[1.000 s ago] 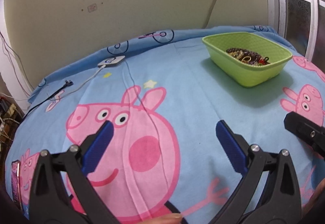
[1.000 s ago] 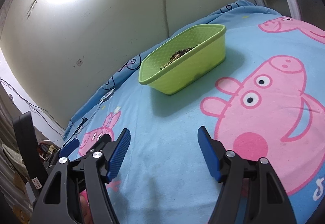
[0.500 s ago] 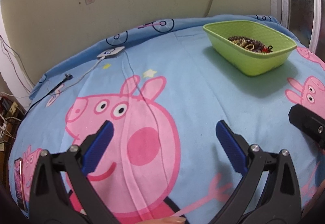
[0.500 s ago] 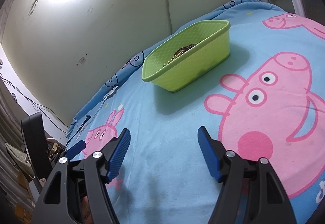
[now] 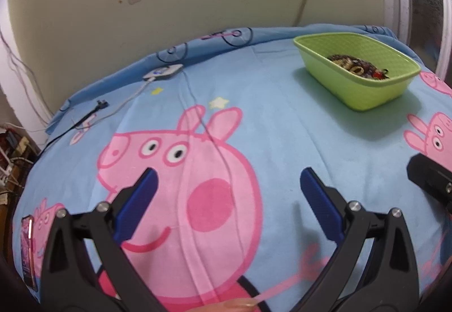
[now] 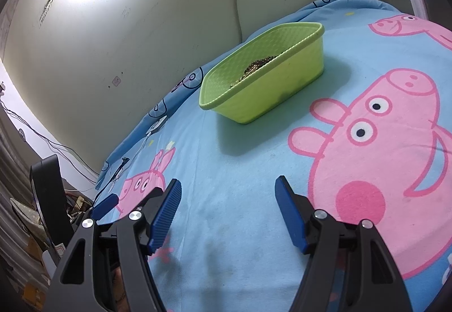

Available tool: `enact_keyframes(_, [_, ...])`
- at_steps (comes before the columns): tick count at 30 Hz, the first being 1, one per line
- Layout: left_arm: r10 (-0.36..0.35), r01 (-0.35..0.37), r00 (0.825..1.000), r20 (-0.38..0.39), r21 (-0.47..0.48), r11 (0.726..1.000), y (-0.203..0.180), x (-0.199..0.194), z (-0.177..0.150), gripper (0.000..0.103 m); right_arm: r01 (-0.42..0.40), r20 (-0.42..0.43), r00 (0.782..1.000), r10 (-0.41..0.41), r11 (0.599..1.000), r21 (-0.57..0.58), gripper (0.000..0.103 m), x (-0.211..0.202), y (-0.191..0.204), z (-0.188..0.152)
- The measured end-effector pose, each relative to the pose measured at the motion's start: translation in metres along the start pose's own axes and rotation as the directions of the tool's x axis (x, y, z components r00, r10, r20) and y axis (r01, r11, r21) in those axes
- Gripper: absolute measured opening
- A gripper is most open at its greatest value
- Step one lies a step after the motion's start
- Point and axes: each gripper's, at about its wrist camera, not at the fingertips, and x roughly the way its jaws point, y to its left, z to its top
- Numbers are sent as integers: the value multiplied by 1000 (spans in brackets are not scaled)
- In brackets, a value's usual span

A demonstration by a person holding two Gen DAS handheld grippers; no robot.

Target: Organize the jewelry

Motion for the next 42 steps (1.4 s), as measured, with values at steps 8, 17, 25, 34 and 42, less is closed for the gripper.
enact_keyframes(8, [66,-66,998,15,-19,998,9,0,3,97,-28,-11,1000,27,999,-28,50,5,4,1])
enact_keyframes(17, [69,-68,998,10,-13,998,8,2,2,97,-51,-26,998,51,999,-7,50,8,2,1])
enact_keyframes(25, [80,-79,997,19,-12,997,9,0,2,97,-53,-26,998,53,999,-7,50,9,2,1])
enact_keyframes(34, [90,-90,995,35,-6,996,11,-3,2,97,-49,-28,998,49,999,-2,50,8,2,0])
enact_keyframes(42, [87,-86,996,35,-13,996,13,-3,3,97,-51,-26,998,51,999,2,50,8,2,0])
